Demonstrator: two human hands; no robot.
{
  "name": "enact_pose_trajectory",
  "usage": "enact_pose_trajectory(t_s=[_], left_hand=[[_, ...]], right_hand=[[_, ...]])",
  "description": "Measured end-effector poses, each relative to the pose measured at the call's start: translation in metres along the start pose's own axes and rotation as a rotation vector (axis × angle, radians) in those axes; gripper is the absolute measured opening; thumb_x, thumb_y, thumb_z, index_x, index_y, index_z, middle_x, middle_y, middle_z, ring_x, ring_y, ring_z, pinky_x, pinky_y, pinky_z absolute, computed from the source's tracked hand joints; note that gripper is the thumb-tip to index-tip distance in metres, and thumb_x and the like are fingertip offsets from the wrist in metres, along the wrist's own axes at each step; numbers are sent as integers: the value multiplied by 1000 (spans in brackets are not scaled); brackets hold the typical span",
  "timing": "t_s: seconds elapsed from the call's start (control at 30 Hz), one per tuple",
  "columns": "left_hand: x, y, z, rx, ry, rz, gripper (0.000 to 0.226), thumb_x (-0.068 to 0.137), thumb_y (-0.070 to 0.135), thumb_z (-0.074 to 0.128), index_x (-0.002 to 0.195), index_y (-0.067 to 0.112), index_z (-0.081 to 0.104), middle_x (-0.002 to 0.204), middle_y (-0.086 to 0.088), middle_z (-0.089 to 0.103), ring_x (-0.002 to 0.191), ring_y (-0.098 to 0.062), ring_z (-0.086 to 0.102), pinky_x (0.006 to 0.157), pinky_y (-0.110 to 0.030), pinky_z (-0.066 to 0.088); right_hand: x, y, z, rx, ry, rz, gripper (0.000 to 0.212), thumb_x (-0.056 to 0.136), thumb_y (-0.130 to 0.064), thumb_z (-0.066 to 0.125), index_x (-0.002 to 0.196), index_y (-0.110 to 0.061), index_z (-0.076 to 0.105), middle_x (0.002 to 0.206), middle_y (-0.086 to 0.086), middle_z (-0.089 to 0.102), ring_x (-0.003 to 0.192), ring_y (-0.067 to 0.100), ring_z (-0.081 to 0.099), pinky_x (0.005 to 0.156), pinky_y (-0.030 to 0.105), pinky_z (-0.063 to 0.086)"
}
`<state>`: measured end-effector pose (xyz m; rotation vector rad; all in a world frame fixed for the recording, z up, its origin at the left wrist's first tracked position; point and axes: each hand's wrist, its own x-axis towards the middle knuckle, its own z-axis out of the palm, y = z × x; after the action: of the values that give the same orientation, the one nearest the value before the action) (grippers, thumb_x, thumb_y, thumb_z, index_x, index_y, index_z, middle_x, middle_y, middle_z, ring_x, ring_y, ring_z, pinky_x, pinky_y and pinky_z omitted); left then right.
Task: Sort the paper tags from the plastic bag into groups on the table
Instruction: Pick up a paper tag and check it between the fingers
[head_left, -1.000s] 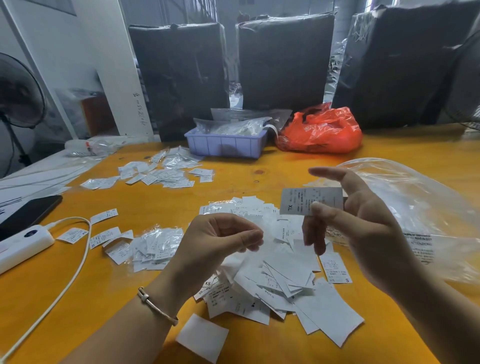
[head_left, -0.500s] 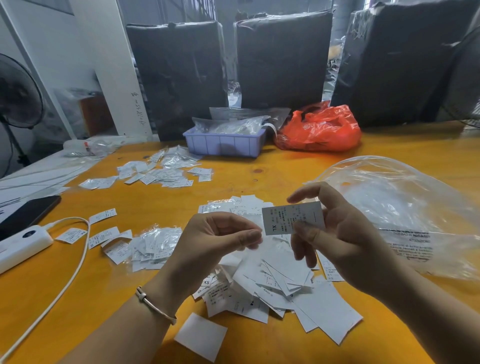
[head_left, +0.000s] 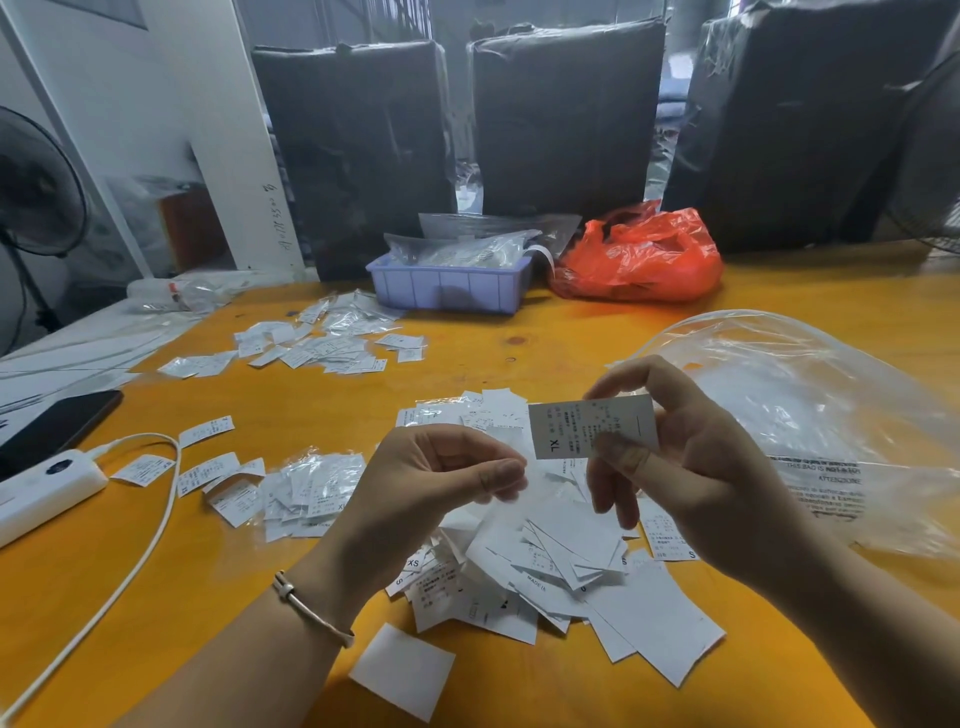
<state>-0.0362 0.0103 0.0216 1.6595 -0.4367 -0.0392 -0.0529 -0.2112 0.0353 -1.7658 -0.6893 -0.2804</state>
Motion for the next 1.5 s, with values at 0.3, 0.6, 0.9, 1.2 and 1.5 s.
enact_pose_trajectory(t_s=[0.3,0.6,0.9,1.2,1.5], left_hand=[[0,0,0,-5,3,2,12,75,24,76,84,18,81,80,-8,77,73,-16,72,67,-20,54],[-1,0,0,2,16,-6,14,74,26,76,85,18,81,79,-7,77,72,-15,72,65,-20,54],[-1,1,0,5,23,-12,18,71,32,76,83,19,81,80,-7,77,71,-14,71,66,-20,55],[-2,2,1,-9,10,-16,17,72,31,76,81,19,81,80,-7,77,71,-13,70,65,-19,54],[-2,2,1,11,17,-4,18,72,33,76,83,19,81,79,-6,77,72,-14,71,65,-19,54]], right_hand=[[-1,0,4,-108,-51,32,20,87,-17,48,97,-34,48,67,8,67,51,25,58,54,53,50],[0,0,-1,78,54,-7,17,87,-10,51,99,-23,51,65,18,63,51,39,56,45,37,47],[-2,3,5,6,-38,23,21,85,-12,49,97,-29,50,64,14,65,50,31,57,49,45,47],[-3,2,8,-50,-35,12,20,87,-13,49,97,-30,49,65,11,67,49,26,57,49,50,48],[-2,2,5,18,56,-2,16,88,-13,51,99,-25,50,65,14,65,52,35,58,49,39,48]])
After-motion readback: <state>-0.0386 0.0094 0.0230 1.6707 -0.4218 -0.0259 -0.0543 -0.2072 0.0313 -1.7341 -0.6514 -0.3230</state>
